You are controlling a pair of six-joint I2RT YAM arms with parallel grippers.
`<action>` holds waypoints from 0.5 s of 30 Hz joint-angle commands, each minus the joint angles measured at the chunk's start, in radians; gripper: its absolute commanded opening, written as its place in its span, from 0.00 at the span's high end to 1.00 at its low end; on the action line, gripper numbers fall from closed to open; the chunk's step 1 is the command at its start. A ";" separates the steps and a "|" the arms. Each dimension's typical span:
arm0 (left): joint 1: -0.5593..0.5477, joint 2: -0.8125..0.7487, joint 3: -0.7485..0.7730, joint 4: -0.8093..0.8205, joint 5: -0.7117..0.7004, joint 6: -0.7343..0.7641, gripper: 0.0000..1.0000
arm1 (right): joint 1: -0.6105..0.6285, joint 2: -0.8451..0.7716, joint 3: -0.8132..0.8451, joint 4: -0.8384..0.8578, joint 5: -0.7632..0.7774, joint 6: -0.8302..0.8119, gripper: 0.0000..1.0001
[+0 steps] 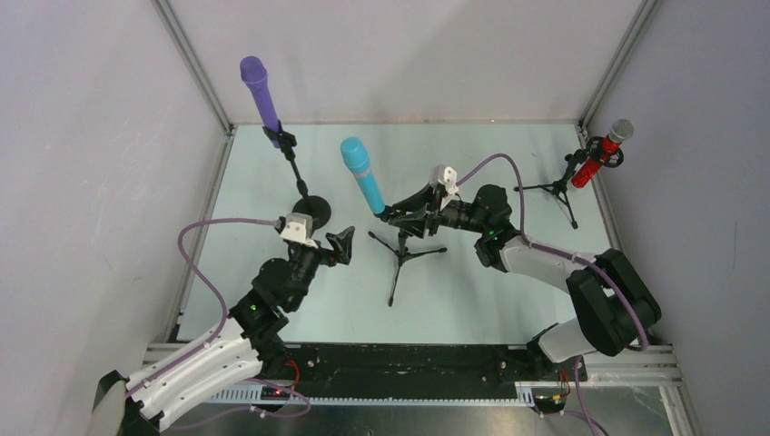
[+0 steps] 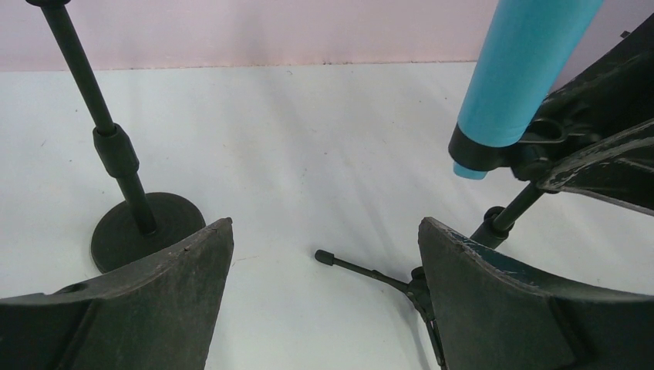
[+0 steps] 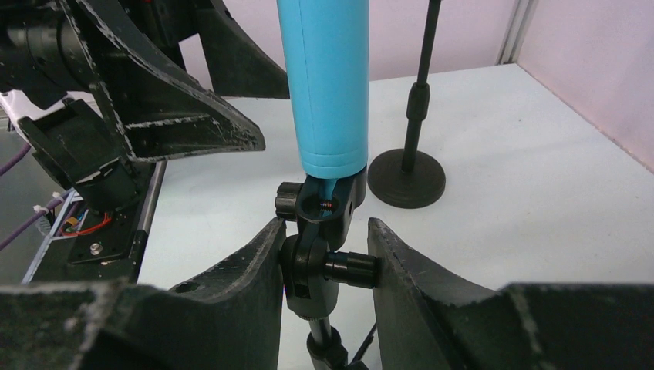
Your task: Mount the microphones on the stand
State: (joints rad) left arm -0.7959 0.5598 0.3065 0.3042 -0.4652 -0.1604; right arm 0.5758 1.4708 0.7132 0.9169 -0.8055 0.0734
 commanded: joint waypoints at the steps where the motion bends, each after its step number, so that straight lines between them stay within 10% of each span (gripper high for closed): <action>1: 0.004 -0.008 -0.003 0.022 0.006 -0.021 0.07 | 0.018 -0.085 0.071 -0.016 0.024 -0.032 1.00; 15: 0.004 0.005 0.002 0.022 0.064 -0.011 0.07 | 0.040 -0.217 0.170 -0.211 0.111 -0.089 1.00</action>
State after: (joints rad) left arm -0.7959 0.5629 0.3065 0.3035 -0.4366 -0.1677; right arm 0.6079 1.3151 0.8036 0.6849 -0.7307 0.0250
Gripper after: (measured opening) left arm 0.929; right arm 0.438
